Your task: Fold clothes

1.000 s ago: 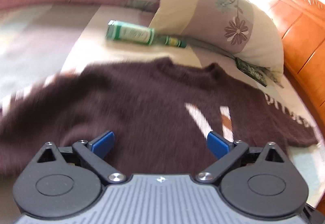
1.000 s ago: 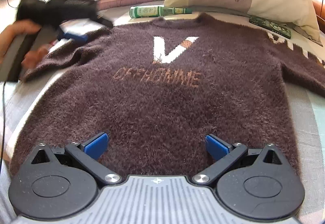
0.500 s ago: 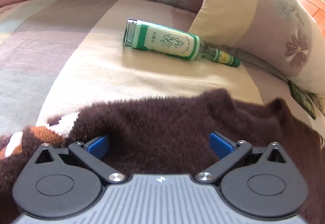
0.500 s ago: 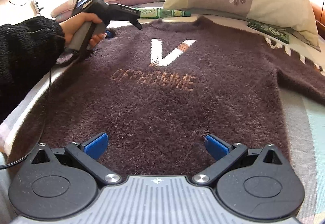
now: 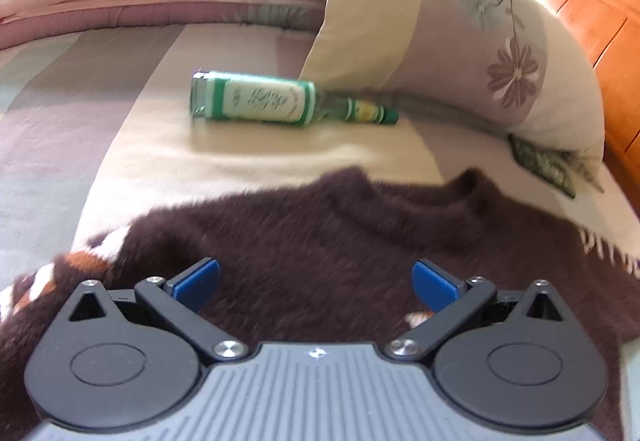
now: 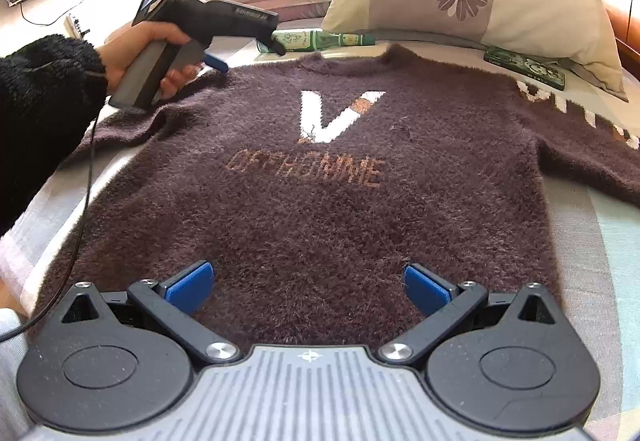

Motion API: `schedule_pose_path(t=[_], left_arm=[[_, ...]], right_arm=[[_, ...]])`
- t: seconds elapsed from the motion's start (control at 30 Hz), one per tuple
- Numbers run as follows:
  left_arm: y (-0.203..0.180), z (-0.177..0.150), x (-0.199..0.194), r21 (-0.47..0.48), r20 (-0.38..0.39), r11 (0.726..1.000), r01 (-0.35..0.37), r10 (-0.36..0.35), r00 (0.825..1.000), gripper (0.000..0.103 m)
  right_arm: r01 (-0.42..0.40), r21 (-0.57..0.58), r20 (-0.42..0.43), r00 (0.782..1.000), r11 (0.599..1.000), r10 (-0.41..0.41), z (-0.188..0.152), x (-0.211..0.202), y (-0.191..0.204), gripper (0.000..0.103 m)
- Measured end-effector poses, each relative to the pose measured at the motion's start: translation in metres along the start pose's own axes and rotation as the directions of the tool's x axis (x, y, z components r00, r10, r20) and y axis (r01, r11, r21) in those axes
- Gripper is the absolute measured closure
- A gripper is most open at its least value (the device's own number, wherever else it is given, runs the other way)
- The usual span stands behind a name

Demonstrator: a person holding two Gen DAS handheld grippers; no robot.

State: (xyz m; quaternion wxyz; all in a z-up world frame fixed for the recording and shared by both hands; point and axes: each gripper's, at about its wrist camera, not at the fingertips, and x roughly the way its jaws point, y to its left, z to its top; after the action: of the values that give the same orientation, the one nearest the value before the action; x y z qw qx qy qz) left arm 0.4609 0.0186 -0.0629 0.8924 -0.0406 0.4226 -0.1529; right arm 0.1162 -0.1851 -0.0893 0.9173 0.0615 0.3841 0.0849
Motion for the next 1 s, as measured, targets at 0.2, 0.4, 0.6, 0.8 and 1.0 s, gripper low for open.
schedule_pose_path(t=[0.2, 0.4, 0.6, 0.8, 1.0], left_arm=[[0.014, 0.005, 0.047, -0.078, -0.009, 0.996, -0.031, 0.03, 1.0, 0.001], [0.011, 0.019, 0.063, -0.043, 0.019, 0.994, -0.104, 0.105, 0.994, 0.001], [-0.008, 0.01, 0.012, 0.009, 0.007, 0.995, -0.098, 0.098, 0.995, 0.001], [-0.037, -0.025, -0.066, 0.092, -0.004, 0.993, -0.078, 0.079, 0.997, 0.001], [-0.075, -0.113, -0.093, 0.212, 0.016, 0.971, -0.11, 0.109, 0.994, 0.001]], right_arm=[[0.003, 0.048, -0.019, 1.0, 0.999, -0.002, 0.001, 0.006, -0.013, 0.0], [-0.019, 0.074, -0.05, 0.998, 0.997, 0.023, 0.002, 0.015, -0.018, 0.0], [0.023, 0.081, -0.04, 0.999, 0.996, -0.019, 0.003, 0.015, -0.025, 0.0], [0.073, 0.083, -0.051, 0.996, 0.994, -0.069, 0.002, 0.025, -0.033, 0.0], [0.089, 0.09, -0.02, 0.996, 0.992, -0.088, -0.002, 0.032, -0.035, 0.0]])
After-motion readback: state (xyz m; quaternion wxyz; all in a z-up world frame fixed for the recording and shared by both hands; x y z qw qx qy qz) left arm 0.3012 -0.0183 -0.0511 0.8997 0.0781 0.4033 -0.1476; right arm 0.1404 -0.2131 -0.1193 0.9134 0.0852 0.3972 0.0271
